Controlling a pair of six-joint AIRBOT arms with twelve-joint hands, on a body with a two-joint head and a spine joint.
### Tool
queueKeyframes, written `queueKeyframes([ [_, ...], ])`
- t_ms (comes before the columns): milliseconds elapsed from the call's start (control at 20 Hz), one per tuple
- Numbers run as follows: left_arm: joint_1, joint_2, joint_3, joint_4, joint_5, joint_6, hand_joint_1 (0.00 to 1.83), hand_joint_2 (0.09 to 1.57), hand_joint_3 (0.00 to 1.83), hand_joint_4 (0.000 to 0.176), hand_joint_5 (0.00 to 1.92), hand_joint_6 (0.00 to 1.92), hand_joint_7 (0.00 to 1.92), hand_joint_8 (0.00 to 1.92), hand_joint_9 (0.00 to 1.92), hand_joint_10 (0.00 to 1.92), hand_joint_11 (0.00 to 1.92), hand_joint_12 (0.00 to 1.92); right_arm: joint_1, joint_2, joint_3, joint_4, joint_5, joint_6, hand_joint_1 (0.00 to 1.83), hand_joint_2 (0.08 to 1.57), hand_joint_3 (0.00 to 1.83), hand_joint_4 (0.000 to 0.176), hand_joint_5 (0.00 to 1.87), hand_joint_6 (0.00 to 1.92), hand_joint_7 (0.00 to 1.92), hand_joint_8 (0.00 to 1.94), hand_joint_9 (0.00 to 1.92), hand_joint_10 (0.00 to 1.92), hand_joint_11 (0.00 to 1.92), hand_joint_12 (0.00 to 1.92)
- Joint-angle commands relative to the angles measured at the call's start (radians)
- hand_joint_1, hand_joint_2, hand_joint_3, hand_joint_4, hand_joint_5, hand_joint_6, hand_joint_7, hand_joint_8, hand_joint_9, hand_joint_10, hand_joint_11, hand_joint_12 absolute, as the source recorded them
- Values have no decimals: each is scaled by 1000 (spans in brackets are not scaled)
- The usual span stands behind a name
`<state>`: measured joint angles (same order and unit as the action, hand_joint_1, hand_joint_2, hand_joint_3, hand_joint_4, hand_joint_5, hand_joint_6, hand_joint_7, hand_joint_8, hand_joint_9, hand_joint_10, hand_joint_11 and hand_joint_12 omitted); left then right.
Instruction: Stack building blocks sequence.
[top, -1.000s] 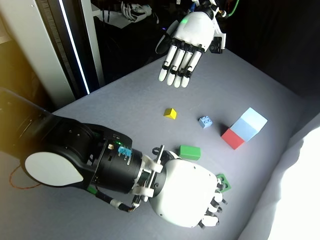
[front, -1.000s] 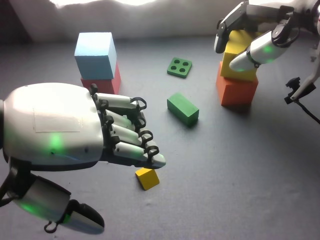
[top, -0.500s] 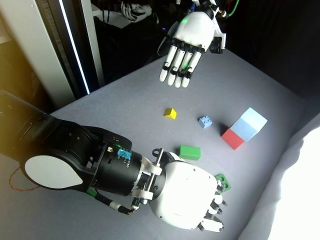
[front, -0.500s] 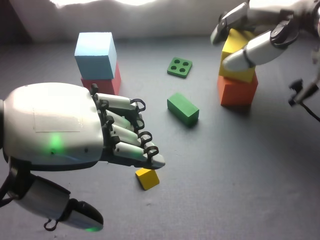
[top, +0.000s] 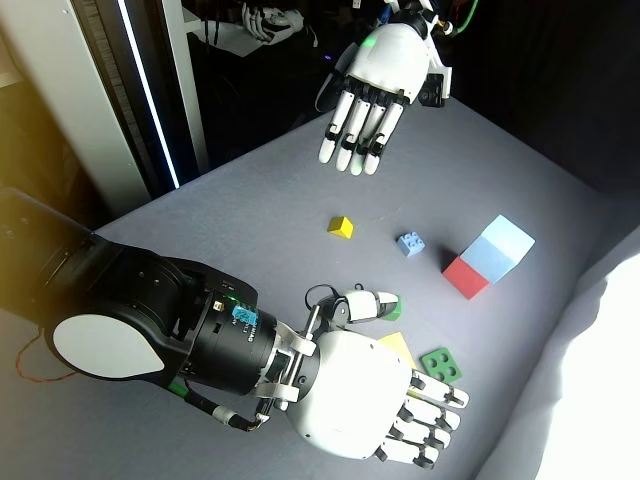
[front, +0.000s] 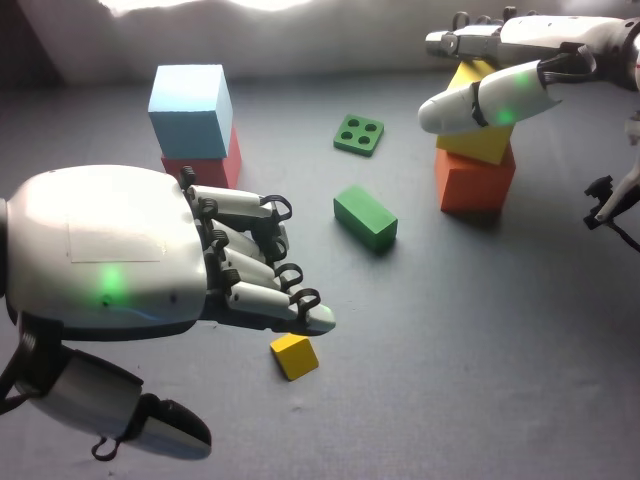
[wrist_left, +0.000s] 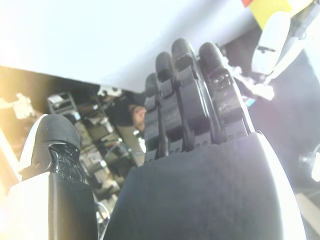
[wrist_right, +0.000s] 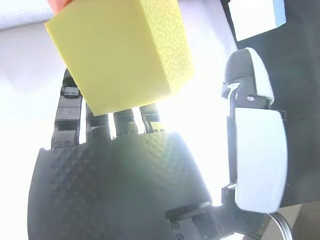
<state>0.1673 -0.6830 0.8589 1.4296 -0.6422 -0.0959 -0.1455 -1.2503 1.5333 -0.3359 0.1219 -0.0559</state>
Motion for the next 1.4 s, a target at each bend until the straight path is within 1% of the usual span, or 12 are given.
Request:
queueKeyframes([
  [0,-5,8,-7,-60,-32,-1,362,1152,2,0,329,0,526,9,561,14,47,883,8,14,4,12,86,6,344,986,0,0,0,0,0,0,0,0,0,0],
  [100,-6,8,-11,-62,-29,-1,393,1141,0,0,385,12,580,16,615,25,99,862,9,15,4,12,90,7,306,969,0,0,0,0,0,0,0,0,0,0],
  [250,-6,9,-8,-62,-30,-1,351,1167,1,0,301,0,514,0,566,2,38,874,20,20,4,12,90,7,303,946,0,0,0,0,0,0,0,0,0,0],
  [400,-6,9,-6,-62,-33,-1,349,1160,1,0,323,1,501,0,551,0,12,923,35,34,-3,12,108,7,275,938,0,0,0,0,0,0,0,0,0,0],
  [650,-7,8,-5,-61,-33,-1,369,1139,0,0,370,4,571,4,628,15,122,869,66,66,-28,-4,109,7,349,956,0,0,0,0,0,0,0,0,0,0],
  [800,-6,9,-6,-60,-33,-1,376,1142,0,0,348,0,558,2,606,5,124,816,70,115,-69,-126,193,7,308,970,3,0,0,0,0,0,0,0,0,0],
  [950,2,11,-7,-65,-37,-1,352,1162,2,0,356,9,536,2,581,2,69,876,73,193,-111,-299,381,10,282,985,9,0,0,0,0,0,0,0,0,0],
  [1050,2,11,-14,-65,-31,-1,382,1150,0,0,342,6,547,6,596,8,78,882,82,245,-142,-344,477,10,216,1041,30,0,0,0,0,0,0,0,0,0],
  [1100,2,11,-18,-65,-26,-1,342,1166,4,0,327,1,524,1,564,2,48,871,91,282,-169,-414,524,9,286,1045,27,0,0,0,0,0,0,0,0,0],
  [1200,2,13,-25,-71,-24,-1,347,1158,0,0,376,7,563,6,593,10,112,856,113,348,-231,-547,541,-5,299,1056,27,0,0,0,0,0,0,0,0,0],
  [1300,-1,14,-28,-77,-24,-1,365,1148,0,0,420,14,638,25,651,29,182,870,105,421,-297,-620,522,-32,344,1037,13,0,0,0,0,0,0,0,0,0],
  [1350,-3,14,-30,-80,-22,-1,331,1165,5,0,395,2,605,8,632,18,161,857,93,456,-328,-624,517,-32,275,1074,27,0,0,0,0,0,0,0,0,0],
])
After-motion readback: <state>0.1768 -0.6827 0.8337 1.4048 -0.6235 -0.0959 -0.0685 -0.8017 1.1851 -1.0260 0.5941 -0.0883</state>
